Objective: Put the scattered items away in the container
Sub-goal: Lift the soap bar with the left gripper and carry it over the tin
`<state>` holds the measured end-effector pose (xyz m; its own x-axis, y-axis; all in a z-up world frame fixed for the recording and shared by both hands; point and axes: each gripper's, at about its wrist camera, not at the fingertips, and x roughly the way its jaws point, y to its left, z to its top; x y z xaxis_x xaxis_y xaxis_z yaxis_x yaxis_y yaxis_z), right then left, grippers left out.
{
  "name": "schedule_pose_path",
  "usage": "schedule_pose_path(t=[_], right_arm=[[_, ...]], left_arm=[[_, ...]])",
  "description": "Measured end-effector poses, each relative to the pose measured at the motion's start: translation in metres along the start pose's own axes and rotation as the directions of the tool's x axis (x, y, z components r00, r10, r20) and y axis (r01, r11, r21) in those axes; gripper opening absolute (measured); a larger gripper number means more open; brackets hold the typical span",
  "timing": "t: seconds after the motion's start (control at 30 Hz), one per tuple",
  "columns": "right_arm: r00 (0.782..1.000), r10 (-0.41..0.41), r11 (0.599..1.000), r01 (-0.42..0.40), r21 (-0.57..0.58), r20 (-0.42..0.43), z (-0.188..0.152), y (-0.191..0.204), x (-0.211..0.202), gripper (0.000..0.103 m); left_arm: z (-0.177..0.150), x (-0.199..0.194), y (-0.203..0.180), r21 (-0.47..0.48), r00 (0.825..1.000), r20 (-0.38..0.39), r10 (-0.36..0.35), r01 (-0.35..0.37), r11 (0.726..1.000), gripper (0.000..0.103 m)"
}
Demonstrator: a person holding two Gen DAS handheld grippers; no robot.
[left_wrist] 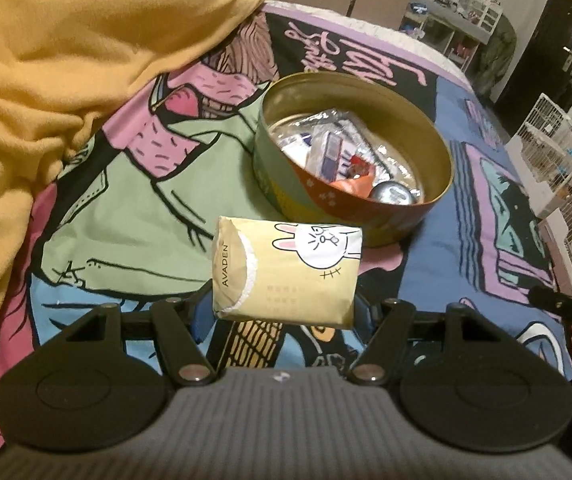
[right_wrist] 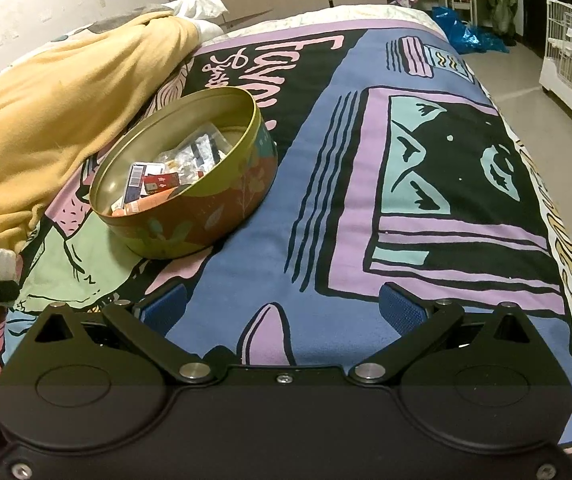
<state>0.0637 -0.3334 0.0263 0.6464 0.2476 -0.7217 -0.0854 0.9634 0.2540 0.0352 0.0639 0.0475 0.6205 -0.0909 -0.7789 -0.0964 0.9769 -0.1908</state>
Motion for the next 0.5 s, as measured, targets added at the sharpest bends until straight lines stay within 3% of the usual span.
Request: schedule_pose_path(t=[0.5], right_arm=[[1.0, 0.023, 0.999, -0.024, 0.022, 0.005, 0.001, -0.005, 0.0, 0.103]], left_arm=[[0.043, 0.002, -0.047, 0.107, 0.998, 0.051, -0.027, 0.022, 0.994, 0.068]])
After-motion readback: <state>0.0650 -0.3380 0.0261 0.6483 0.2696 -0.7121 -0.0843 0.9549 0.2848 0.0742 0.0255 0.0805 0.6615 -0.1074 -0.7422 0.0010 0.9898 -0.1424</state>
